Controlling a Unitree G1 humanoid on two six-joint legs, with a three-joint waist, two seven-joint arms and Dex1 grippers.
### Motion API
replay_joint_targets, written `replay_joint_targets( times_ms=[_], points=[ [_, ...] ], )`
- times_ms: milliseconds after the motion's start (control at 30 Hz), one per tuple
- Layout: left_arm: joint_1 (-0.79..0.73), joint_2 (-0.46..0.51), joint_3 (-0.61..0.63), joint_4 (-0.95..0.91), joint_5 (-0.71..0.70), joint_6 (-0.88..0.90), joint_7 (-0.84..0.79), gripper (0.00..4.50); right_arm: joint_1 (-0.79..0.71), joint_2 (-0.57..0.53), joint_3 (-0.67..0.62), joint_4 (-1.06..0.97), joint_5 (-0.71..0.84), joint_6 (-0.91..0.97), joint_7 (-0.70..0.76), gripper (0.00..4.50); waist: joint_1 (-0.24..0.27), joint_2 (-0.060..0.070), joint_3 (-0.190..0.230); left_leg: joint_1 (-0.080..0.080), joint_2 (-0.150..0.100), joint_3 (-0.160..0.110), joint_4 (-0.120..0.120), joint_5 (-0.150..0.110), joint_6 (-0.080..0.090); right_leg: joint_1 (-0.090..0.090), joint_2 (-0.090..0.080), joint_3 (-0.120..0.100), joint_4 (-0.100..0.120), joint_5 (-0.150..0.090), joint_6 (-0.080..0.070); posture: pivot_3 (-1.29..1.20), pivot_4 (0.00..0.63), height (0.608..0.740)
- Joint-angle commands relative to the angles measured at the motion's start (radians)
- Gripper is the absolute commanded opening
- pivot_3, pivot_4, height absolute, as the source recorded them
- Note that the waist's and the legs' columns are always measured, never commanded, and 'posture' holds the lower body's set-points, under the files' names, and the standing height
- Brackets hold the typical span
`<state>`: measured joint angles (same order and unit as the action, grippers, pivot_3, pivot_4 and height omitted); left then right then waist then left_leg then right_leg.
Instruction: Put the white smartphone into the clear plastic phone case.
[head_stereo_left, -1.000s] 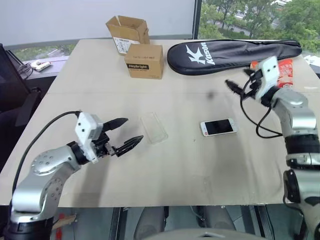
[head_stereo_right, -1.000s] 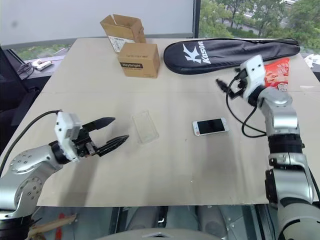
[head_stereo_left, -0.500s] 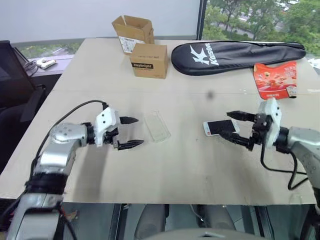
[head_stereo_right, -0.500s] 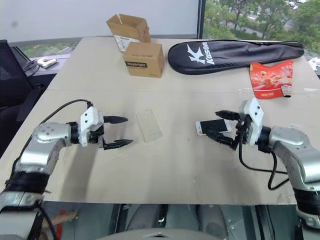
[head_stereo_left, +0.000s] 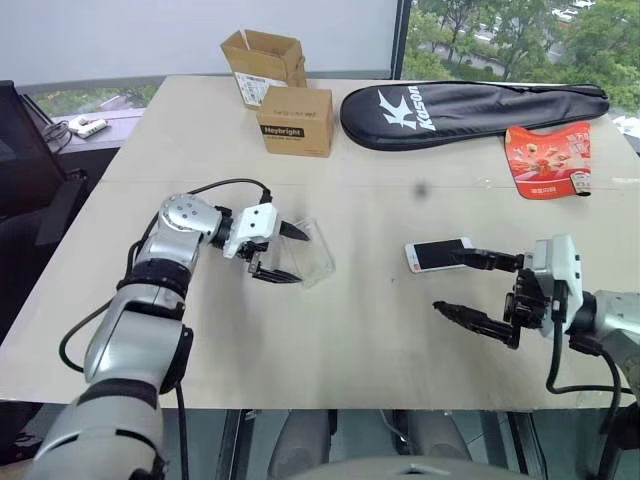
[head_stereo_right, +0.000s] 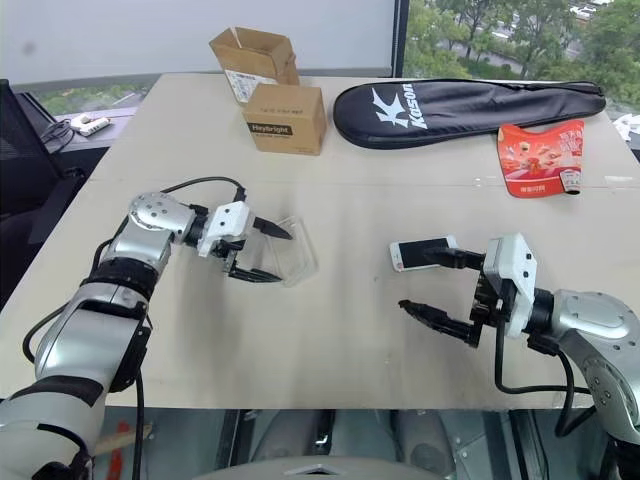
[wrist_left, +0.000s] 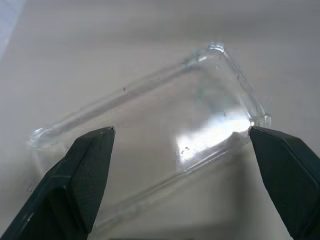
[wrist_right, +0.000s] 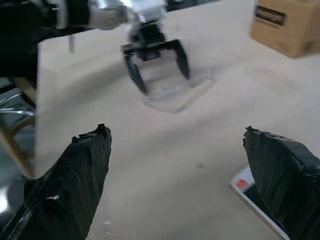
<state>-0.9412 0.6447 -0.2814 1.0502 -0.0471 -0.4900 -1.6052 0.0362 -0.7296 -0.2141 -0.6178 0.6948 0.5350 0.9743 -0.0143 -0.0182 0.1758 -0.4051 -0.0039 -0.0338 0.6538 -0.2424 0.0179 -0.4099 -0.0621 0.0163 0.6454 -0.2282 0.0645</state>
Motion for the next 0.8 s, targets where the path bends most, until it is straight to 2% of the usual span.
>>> replay_joint_targets(
  times_ms=[33, 67, 100, 133, 167, 233, 267, 300, 433, 567, 667, 800],
  points=[
    [-0.039, 0.016, -0.052, 0.095, 0.11, -0.137, -0.009, 3.19, -0.001, 0.002, -0.028, -0.046, 0.048, -0.01, -0.015, 4.5, 0.0, 0.0, 0.0, 0.0, 0.0, 0.0, 0.0, 0.0, 0.0, 0.0, 0.0, 0.0, 0.0, 0.0, 0.0, 0.0, 0.15, 0.74],
    [-0.048, 0.009, -0.06, 0.112, 0.123, -0.155, -0.009, 2.77, -0.003, 0.003, -0.024, -0.049, 0.054, -0.009, -0.022, 4.5, 0.001, 0.0, 0.0, 0.0, 0.0, 0.0, 0.0, 0.0, 0.0, 0.0, 0.0, 0.0, 0.0, 0.0, 0.0, 0.0, 0.15, 0.74],
    [-0.055, 0.0, -0.069, 0.126, 0.128, -0.164, -0.009, 2.56, -0.004, 0.003, -0.02, -0.05, 0.057, -0.009, -0.026, 4.5, 0.001, 0.0, 0.0, 0.001, 0.0, 0.0, 0.0, 0.0, 0.0, 0.001, 0.0, 0.0, 0.0, 0.0, 0.0, 0.0, 0.15, 0.74],
    [-0.061, -0.008, -0.076, 0.136, 0.129, -0.169, -0.009, 1.97, -0.006, 0.002, -0.018, -0.05, 0.059, -0.009, -0.03, 4.5, 0.002, 0.0, 0.0, 0.002, 0.0, 0.0, 0.0, 0.0, 0.0, 0.001, 0.0, 0.0, 0.001, 0.0, 0.0, 0.0, 0.15, 0.74],
    [-0.066, -0.015, -0.083, 0.144, 0.128, -0.17, -0.009, 1.7, -0.007, 0.0, -0.017, -0.048, 0.061, -0.01, -0.032, 4.5, 0.002, 0.0, 0.0, 0.003, 0.0, 0.0, 0.001, 0.0, 0.0, 0.003, 0.0, 0.0, 0.001, 0.0, 0.0, 0.0, 0.15, 0.74],
    [-0.071, -0.023, -0.097, 0.154, 0.124, -0.171, -0.009, 0.81, -0.009, -0.004, -0.017, -0.041, 0.064, -0.013, -0.032, 4.5, 0.003, 0.0, -0.001, 0.006, 0.0, 0.0, 0.001, 0.0, 0.0, 0.005, 0.0, 0.0, 0.001, 0.0, 0.0, 0.0, 0.15, 0.74],
    [-0.073, -0.027, -0.112, 0.157, 0.119, -0.167, -0.009, 0.23, -0.012, -0.007, -0.017, -0.034, 0.061, -0.017, -0.029, 4.5, 0.003, 0.0, -0.001, 0.006, 0.0, 0.0, 0.001, 0.0, 0.0, 0.006, 0.0, 0.0, 0.001, 0.0, 0.0, 0.0, 0.15, 0.74],
    [-0.073, -0.028, -0.126, 0.158, 0.115, -0.165, -0.009, 0.04, -0.014, -0.009, -0.016, -0.029, 0.058, -0.019, -0.026, 4.5, 0.004, 0.0, -0.001, 0.006, 0.0, 0.0, 0.001, 0.0, 0.0, 0.006, 0.0, 0.0, 0.001, 0.0, 0.0, 0.0, 0.15, 0.74],
    [-0.073, -0.026, -0.172, 0.159, 0.103, -0.172, -0.009, 0.04, -0.02, -0.009, -0.007, -0.023, 0.047, -0.028, -0.026, 4.5, 0.007, -0.001, -0.002, 0.006, 0.0, 0.0, 0.002, 0.0, 0.0, 0.007, 0.0, 0.0, 0.001, 0.0, 0.0, 0.0, 0.15, 0.74],
    [-0.072, -0.042, -0.143, 0.146, 0.063, -0.159, -0.009, 0.04, -0.028, -0.002, 0.007, -0.019, 0.039, -0.033, -0.031, 4.5, 0.008, 0.0, -0.002, 0.007, 0.0, 0.0, 0.002, 0.0, 0.0, 0.007, 0.0, 0.0, 0.001, 0.0, 0.0, 0.0, 0.15, 0.74],
    [-0.067, -0.05, -0.134, 0.114, 0.002, -0.119, -0.009, 0.04, -0.034, -0.001, 0.011, -0.015, 0.04, -0.037, -0.034, 4.5, 0.012, -0.001, -0.002, 0.006, 0.0, 0.0, 0.002, 0.0, 0.0, 0.007, -0.001, 0.0, 0.001, 0.0, 0.0, 0.0, 0.15, 0.74],
    [-0.025, -0.042, -0.138, -0.037, -0.153, -0.002, -0.009, 0.04, -0.047, 0.005, 0.023, -0.002, 0.028, -0.047, -0.039, 4.5, 0.011, -0.001, -0.001, 0.005, 0.0, -0.001, 0.003, 0.0, 0.0, 0.007, -0.001, 0.0, 0.001, 0.0, 0.0, 0.0, 0.15, 0.74]
  ],
)
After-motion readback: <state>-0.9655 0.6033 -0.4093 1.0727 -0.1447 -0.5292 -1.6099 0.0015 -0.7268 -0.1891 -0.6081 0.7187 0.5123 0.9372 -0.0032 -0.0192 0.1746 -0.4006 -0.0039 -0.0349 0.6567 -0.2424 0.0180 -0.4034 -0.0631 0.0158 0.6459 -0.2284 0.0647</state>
